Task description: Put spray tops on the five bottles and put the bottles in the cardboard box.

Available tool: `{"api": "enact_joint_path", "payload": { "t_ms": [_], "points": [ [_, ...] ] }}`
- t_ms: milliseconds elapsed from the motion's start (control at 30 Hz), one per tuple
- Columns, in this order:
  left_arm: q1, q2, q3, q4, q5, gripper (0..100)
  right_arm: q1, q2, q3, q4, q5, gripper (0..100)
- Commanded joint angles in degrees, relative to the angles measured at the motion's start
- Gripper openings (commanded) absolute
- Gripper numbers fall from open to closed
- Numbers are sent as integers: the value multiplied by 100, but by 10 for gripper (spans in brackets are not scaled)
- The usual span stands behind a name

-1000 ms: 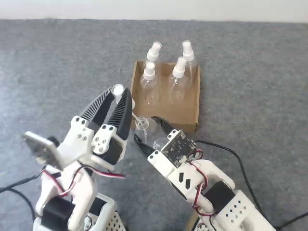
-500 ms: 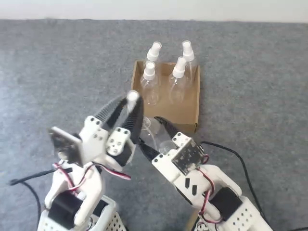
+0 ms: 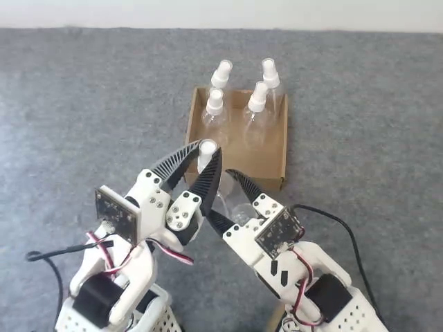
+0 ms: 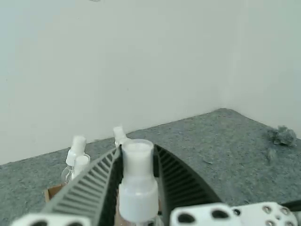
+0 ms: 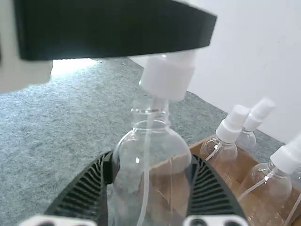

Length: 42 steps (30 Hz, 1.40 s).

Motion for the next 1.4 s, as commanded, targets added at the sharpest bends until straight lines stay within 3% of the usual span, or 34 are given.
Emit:
{"api": "enact_joint_path", "payload": {
  "t_ms": [0, 300, 667, 967, 1167, 1367],
  "points": [
    [18, -26, -57, 255, -70, 80, 92, -215, -141, 13, 70, 47],
    [-35, -26, -48, 352, -44, 146, 347, -215, -167, 4, 35, 47],
    [-35, -26, -629, 1345, -35, 242, 356, -215, -141, 4, 35, 47],
    [-70, -26, -945, 1398, -35, 250, 356, -215, -132, 4, 35, 47],
    [-835, -26, -1279, 1398, 387, 250, 347, -207, 53, -189, 70, 47],
    [-1169, -26, -1446, 1389, 756, 250, 347, -207, 202, -365, 79, 47]
  ]
}}
